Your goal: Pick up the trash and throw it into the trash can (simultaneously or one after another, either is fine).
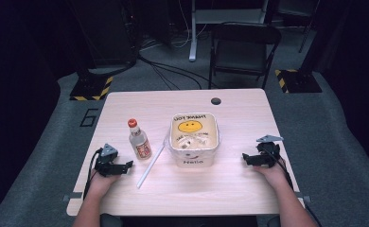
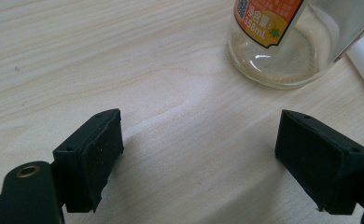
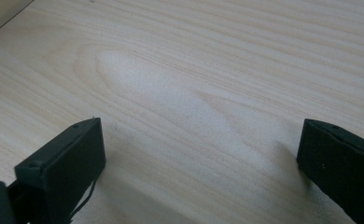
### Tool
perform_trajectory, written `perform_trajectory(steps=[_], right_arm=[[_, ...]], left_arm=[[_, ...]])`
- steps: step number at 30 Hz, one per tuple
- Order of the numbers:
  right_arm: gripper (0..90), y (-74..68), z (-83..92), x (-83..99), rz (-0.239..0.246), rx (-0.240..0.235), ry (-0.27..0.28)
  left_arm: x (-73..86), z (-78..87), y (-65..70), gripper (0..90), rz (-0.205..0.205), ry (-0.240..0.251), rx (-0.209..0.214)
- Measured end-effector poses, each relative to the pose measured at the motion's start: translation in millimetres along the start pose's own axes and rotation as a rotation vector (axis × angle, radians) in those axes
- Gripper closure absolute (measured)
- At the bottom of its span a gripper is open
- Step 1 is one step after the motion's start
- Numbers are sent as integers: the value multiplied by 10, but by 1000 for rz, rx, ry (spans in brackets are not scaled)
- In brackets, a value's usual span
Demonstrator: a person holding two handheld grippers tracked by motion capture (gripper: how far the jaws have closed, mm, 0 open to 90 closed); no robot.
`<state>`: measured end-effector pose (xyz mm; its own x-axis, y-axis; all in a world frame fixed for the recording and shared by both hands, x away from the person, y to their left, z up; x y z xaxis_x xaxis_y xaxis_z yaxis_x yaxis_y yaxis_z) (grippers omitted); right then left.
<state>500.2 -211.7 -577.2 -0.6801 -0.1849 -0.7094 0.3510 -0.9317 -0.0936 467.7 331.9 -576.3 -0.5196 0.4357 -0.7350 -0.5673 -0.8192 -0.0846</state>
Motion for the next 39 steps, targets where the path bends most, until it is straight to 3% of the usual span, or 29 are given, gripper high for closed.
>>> perform_trajectory(steps=[12,17,23,29,39], right_arm=[[5,-7,-2,-2,-6,8,4],[5,-8,-3,-2,-6,8,4],[6,-8,-2,-2,-6,7,4],[6,-8,-1,-1,-4,7,4],[6,-8,-1,-1,-5,7,4]], left_arm=[[0,17,-4,222,21,14,-8],[4,53,8,283,21,-11,-7],[-17,85,4,340,87,-21,5],[-115,205,10,354,108,18,14],[-285,318,88,347,81,42,25]])
Point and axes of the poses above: each handheld gripper's, and its own axes: z roughly backward along the jaws, x roughly out of its underside, y roughly to its right, the point moved 7 cm from there along -z, roughly forward along the jaws, and after that the axes turned 7 degrees about -z, right-handed, at the moved point
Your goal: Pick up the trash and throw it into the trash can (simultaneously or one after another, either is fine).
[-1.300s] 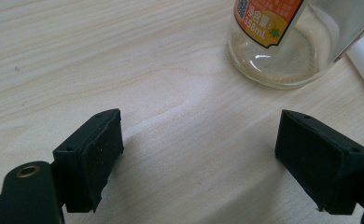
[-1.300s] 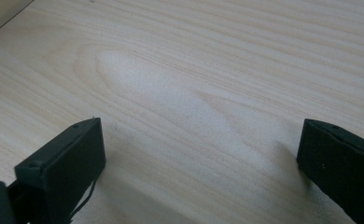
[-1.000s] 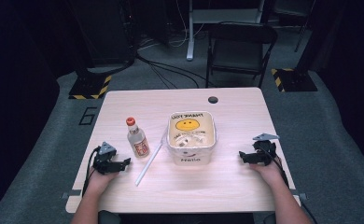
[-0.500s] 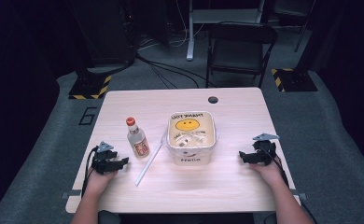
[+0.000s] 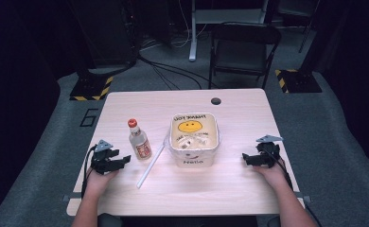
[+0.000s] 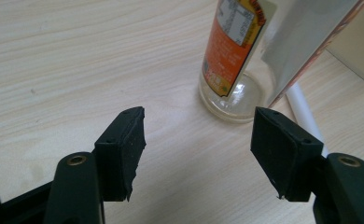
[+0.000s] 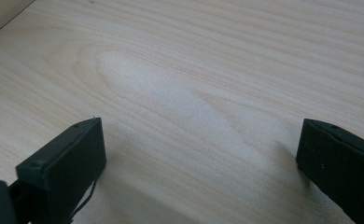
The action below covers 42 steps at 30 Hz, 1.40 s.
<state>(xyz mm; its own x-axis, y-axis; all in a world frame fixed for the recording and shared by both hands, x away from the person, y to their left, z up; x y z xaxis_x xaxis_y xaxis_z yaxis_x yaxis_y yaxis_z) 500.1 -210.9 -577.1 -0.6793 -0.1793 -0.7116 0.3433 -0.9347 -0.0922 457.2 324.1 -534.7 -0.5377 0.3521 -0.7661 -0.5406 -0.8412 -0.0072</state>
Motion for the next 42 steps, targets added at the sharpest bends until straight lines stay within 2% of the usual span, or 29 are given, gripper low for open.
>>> perform_trajectory(steps=[8,12,22,26,30,42], right_arm=[[7,0,0,0,0,0,0],[6,-2,1,0,0,-2,0],[7,0,0,0,0,0,0],[7,0,0,0,0,0,1],[7,0,-1,-1,-1,1,1],[7,0,0,0,1,0,0]], left_arm=[[-64,39,23,337,-5,0,3],[-117,106,50,352,-27,-13,-2],[-305,234,118,364,-46,17,25],[-365,261,137,356,-39,22,41],[-423,288,149,355,-36,32,44],[-635,393,153,374,-69,53,40]])
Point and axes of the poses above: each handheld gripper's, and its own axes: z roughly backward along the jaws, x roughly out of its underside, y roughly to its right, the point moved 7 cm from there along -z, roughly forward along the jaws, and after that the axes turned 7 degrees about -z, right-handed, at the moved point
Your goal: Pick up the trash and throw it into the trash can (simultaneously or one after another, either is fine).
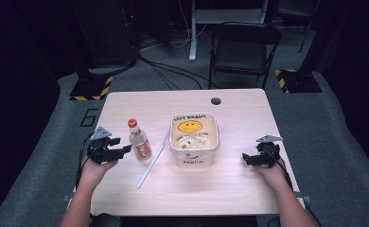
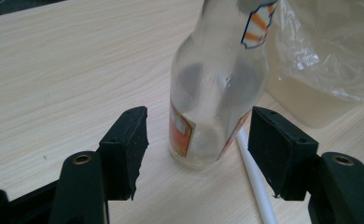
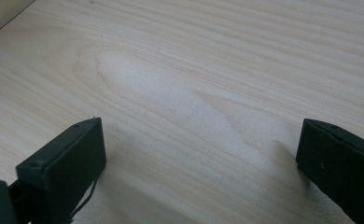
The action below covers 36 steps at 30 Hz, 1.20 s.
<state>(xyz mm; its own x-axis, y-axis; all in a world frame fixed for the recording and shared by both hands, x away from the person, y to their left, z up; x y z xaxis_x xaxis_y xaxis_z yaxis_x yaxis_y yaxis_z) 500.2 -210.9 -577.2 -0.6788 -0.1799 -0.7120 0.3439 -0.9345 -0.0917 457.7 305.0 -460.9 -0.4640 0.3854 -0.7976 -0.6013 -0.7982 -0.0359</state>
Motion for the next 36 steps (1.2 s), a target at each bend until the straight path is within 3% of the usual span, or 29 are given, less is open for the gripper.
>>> perform_trajectory(steps=[14,29,36], right_arm=[[7,-1,-1,-1,-2,1,1],[7,0,-1,-1,-1,1,1],[7,-3,0,0,-2,-2,0]], left_arm=[[-263,78,8,426,-18,41,24],[-473,85,32,449,-53,44,33],[-549,49,33,454,-39,57,49]])
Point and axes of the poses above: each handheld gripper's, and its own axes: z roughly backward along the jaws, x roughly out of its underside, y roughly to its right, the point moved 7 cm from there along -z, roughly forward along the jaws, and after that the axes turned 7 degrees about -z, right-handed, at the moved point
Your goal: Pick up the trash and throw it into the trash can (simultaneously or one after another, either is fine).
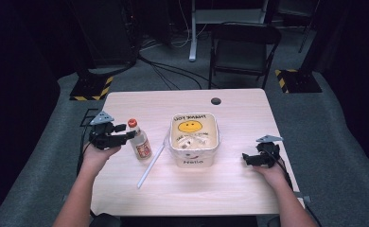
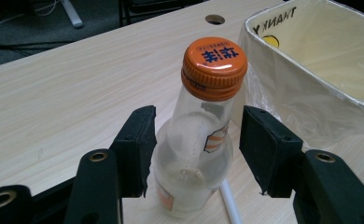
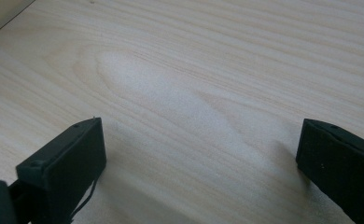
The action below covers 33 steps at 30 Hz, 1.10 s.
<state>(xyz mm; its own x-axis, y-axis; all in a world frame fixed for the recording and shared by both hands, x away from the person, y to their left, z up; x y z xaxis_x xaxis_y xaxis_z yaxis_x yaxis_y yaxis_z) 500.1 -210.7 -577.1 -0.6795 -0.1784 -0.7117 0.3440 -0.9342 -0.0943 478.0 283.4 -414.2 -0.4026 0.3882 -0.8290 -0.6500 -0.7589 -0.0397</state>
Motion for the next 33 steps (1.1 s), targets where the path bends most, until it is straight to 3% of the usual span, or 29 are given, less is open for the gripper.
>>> perform_trajectory(steps=[12,22,33], right_arm=[[7,4,-2,-2,5,2,-1],[7,4,-3,-3,6,1,-1],[7,1,-4,-5,5,1,-2]], left_arm=[[-128,-72,4,526,-10,33,-6],[-145,-150,14,553,-6,60,-11],[-154,-202,46,611,-50,62,-43]])
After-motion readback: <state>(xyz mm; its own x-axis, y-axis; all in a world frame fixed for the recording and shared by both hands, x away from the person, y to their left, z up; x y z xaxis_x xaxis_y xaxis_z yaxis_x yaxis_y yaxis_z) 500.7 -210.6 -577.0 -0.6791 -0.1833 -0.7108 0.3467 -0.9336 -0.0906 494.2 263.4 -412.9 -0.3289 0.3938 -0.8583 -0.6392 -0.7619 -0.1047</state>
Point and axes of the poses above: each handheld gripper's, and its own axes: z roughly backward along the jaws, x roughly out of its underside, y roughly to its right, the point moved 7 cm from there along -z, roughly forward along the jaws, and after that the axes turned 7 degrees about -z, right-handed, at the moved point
